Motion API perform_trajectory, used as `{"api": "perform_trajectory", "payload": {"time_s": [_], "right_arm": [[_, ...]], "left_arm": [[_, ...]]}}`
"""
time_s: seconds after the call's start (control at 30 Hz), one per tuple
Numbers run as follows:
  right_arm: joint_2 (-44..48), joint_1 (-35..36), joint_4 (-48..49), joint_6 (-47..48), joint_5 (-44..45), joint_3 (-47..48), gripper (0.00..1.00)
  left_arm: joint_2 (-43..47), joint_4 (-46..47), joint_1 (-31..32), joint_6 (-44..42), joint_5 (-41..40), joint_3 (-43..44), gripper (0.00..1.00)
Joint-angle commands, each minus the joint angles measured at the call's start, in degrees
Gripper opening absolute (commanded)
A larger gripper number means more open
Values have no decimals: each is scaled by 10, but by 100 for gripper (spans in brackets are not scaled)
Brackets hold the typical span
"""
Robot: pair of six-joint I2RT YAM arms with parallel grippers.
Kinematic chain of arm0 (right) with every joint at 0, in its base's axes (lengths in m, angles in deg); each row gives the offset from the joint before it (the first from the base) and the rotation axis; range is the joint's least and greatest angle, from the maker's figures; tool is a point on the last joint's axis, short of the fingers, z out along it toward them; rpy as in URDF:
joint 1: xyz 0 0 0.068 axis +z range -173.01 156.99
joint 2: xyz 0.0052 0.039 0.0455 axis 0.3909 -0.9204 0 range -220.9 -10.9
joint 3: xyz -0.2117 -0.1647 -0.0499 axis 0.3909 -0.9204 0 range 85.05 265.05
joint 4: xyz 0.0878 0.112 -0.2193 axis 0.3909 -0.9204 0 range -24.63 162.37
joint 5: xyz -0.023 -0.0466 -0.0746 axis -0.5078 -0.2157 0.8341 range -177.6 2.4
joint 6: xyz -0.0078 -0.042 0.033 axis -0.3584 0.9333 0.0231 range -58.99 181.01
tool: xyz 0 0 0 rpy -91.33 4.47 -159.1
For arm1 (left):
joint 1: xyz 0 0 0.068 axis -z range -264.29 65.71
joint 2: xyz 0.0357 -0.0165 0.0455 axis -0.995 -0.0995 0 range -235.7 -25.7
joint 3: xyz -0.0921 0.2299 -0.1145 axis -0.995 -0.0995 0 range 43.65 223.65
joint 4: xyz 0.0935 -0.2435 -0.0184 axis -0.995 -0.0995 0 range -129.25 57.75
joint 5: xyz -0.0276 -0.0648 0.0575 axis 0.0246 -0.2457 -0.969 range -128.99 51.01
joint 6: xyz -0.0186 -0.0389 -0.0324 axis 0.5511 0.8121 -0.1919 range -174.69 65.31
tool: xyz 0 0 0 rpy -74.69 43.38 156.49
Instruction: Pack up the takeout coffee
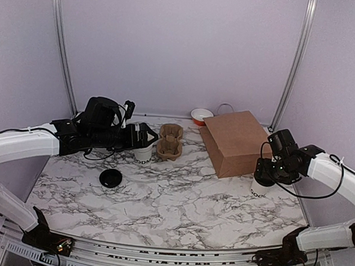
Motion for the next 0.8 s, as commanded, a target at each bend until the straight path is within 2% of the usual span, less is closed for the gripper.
{"api": "perform_trajectory", "payload": {"time_s": [0.0,0.43,0.77], "right_arm": [[16,-5,-26,5,-5,23,93],[36,-5,-43,20,-18,78,93],[-8,-13,12,71,-16,154,93]], "left_arm": [[7,-6,-3,-3,4,12,99],[5,-6,-3,-4,7,18,99],[10,-9,-3,-2,7,20,99]]}}
